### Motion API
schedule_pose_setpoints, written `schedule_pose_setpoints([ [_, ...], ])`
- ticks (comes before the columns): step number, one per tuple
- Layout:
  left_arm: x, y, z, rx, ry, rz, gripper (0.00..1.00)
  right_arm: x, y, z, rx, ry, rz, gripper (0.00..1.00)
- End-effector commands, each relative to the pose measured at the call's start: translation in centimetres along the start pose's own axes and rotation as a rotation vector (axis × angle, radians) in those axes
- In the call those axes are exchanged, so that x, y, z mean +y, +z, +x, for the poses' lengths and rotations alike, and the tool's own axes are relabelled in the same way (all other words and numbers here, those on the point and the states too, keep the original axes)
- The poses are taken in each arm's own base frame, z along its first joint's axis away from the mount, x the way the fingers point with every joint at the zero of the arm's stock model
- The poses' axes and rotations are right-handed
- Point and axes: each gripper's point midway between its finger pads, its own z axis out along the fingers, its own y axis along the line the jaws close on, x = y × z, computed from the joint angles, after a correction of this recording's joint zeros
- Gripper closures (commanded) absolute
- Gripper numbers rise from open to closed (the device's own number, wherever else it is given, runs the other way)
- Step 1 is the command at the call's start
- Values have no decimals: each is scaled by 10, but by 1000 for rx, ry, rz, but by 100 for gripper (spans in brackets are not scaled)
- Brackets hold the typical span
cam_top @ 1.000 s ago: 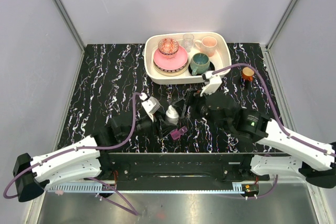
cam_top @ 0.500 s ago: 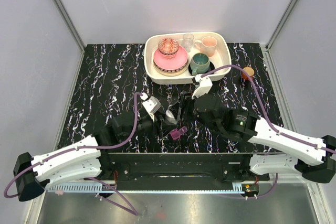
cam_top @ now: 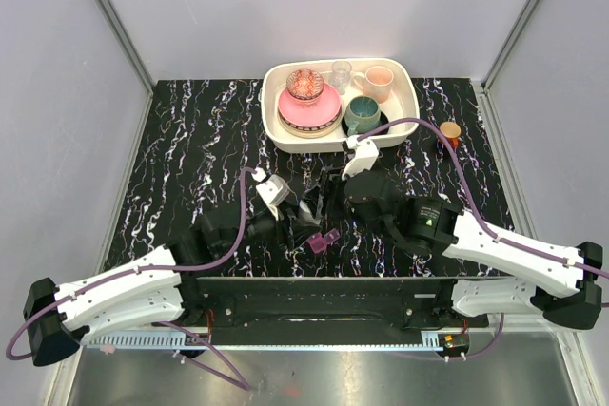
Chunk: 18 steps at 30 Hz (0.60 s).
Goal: Sort the pills into containers
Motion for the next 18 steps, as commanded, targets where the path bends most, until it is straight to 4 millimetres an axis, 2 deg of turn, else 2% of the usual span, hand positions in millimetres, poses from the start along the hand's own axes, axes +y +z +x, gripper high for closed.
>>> schedule_pose_setpoints([
  [1, -11, -2, -35, -105, 12, 31, 100, 14, -2, -13, -44, 30, -43, 42],
  [2, -11, -2, -35, -106, 11, 33, 100, 14, -2, -13, -45, 30, -46, 43],
  [6, -11, -2, -35, -112, 10, 33, 100, 14, -3, -13, -46, 31, -51, 61],
  [8, -12, -3, -36, -118, 10, 35, 100, 15, -5, -14, -51, 36, -62, 81],
  [10, -12, -5, -37, -129, 9, 35, 100, 14, -5, -12, -50, 46, -68, 91],
  [14, -12, -10, -43, -167, 8, 37, 100, 14, -8, -10, -47, 63, -81, 99],
  [18, -12, -16, -44, -202, 0, 42, 100, 13, -11, -8, -46, 86, -92, 100],
])
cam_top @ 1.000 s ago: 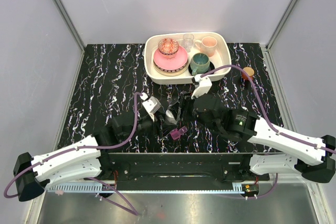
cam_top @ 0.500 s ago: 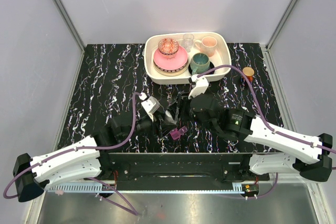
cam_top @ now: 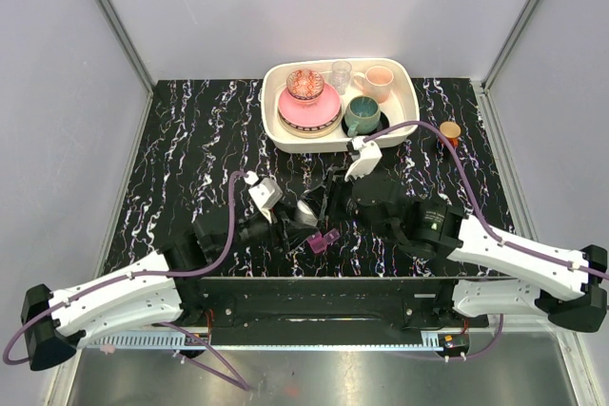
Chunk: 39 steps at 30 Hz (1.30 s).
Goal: Sort the pills into containers
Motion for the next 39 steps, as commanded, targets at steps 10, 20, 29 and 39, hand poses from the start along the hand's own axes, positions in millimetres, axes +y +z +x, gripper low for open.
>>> schedule_pose_setpoints([
  [10, -16, -12, -43, -181, 0, 63, 100, 5, -15, -3, -33, 111, -71, 100],
  [20, -44, -19, -42, -214, 1, 231, 100, 33, -39, -13, -93, 15, -318, 100],
  [29, -89, -38, -48, -214, 14, 489, 100, 65, -70, -9, -73, -160, -568, 100],
  [39, -119, -59, -47, -204, 42, 680, 100, 91, -115, -10, -96, -220, -822, 100],
])
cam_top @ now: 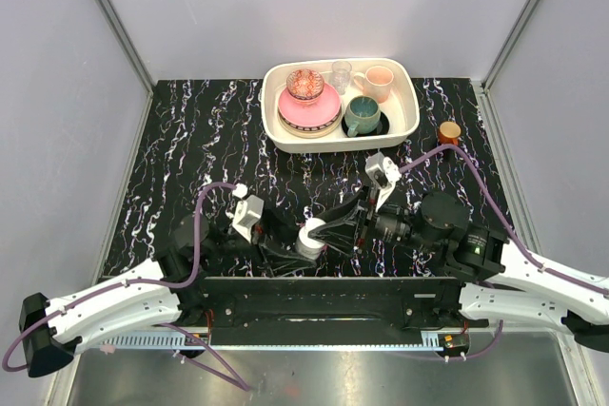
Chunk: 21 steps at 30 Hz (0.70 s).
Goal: Sort the pills into containers
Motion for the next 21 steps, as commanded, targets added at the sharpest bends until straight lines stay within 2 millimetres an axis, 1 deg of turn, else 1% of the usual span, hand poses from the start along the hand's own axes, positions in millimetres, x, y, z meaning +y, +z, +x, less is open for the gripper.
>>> schedule_pose_setpoints([
  [1, -39, -2, -24, -62, 70, 192, 100, 41, -10, -21, -59, -52, -202, 100],
  [6, -43, -1, -23, -47, 69, 224, 100, 43, -14, -29, -87, -62, -202, 100],
  [10, -45, -1, -20, -32, 65, 242, 100, 39, -16, -37, -128, -69, -174, 100],
  [13, -46, -2, -20, -33, 65, 243, 100, 39, -18, -40, -139, -76, -170, 100],
  [21, -50, -5, -23, -40, 78, 254, 100, 36, -23, -41, -141, -76, -153, 100],
])
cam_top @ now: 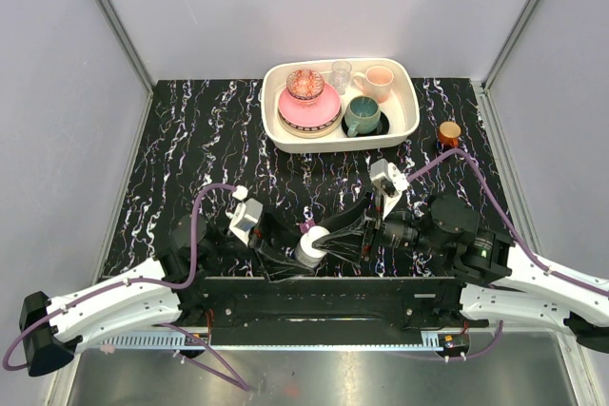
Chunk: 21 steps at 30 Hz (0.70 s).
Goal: Sort the pills into containers
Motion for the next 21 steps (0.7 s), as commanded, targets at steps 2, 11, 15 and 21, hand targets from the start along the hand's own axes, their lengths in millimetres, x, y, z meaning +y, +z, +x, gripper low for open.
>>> schedule_pose_setpoints([
  [2, -26, -1, -18, -26, 74, 118, 100, 13, -9, -41, -148, -14, -24, 100],
  [11, -25, 1, -15, -19, 66, 129, 100, 17, -9, -52, -181, -23, -34, 100],
  [15, -25, 2, -17, -22, 68, 129, 100, 17, -3, -45, -150, -26, -45, 89],
  [21, -25, 3, -17, -20, 68, 127, 100, 15, 7, -34, -96, -23, -48, 38],
])
